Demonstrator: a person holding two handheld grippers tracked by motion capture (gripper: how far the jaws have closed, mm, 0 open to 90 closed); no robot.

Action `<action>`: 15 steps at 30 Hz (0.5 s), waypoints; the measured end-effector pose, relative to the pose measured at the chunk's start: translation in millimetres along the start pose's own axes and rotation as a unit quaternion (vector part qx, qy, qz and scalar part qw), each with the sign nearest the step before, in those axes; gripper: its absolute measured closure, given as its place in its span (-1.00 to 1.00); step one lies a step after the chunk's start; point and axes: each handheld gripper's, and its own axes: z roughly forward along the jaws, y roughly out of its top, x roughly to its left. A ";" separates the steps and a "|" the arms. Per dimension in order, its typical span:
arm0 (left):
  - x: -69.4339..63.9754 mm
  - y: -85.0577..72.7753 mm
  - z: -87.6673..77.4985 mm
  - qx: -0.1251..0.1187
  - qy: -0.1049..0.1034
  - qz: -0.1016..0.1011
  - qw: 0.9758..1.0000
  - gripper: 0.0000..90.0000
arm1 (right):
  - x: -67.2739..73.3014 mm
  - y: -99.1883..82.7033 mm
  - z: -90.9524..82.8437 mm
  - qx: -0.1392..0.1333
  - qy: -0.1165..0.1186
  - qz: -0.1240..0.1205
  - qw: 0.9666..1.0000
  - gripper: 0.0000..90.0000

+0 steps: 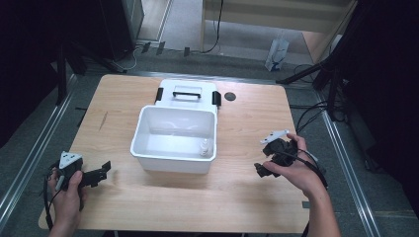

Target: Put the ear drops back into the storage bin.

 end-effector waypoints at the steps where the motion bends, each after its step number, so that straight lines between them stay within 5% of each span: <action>1: 0.0 0.0 -0.1 0.000 0.000 0.002 1.000 -1.00 | 0.4 -10.2 2.2 -0.009 -0.007 0.015 1.000 -1.00; 10: -1.5 -0.7 -1.5 -0.007 0.007 0.001 1.000 -1.00 | 3.0 -49.0 12.1 -0.056 -0.007 0.069 0.996 -1.00; 15: -2.3 -0.9 -2.2 -0.009 0.012 0.006 1.000 -1.00 | 8.5 -79.5 19.4 -0.097 -0.018 0.116 0.988 -1.00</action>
